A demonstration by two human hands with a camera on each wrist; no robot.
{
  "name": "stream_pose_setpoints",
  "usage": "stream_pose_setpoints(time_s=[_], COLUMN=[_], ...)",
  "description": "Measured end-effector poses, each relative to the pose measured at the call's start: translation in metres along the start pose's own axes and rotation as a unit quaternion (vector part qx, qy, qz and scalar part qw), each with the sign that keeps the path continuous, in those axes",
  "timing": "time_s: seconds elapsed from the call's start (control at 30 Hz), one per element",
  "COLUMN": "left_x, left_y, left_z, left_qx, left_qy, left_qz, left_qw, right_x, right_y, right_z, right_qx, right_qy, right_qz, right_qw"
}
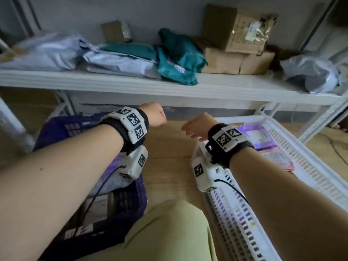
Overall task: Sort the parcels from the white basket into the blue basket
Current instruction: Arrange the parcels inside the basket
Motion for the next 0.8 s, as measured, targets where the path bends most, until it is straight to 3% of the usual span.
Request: stream_pose_setpoints(time_s=[0.17, 0.33, 0.47, 0.57, 0.7, 0.8], left_x=[-0.043, -0.076, -0.094, -0.101, -0.106, -0.105], left_y=[-0.023, -0.019, 0.001, 0.043, 0.103, 0.131], left_z=[0.108, 0.193, 0.245, 0.277, 0.312, 0.326], left_qx=[0.017, 0.025, 0.004, -0.022, -0.04, -0.052], left_qy=[-0.074, -0.134, -0.165, -0.18, -0.205, -0.23], left_qz=[-0.015, -0.007, -0.008, 0.025, 0.089, 0.118], left_qw=[0.997, 0.991, 0.986, 0.983, 0.974, 0.964], right_x=[0.003, 0.015, 0.038, 0.054, 0.067, 0.078], right_y=[0.097, 0.183, 0.239, 0.291, 0.363, 0.391], right_z=[0.079, 0.114, 0.116, 0.108, 0.071, 0.051], right_qx=[-0.01, -0.053, -0.047, -0.057, -0.13, -0.192], right_qy=[-0.04, -0.051, -0.012, 0.018, 0.055, 0.061], right_qz=[0.063, 0.118, 0.145, 0.179, 0.266, 0.298], right_qw=[0.997, 0.99, 0.988, 0.982, 0.953, 0.933])
Point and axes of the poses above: each hand's wrist, its own x-axis towards the middle knuckle, its own y-axis out of the palm, z = x × y, the point moved 9 cm from there along x, towards the middle knuckle, and after that the axes turned 12 degrees about y, right-handed, at the moved point
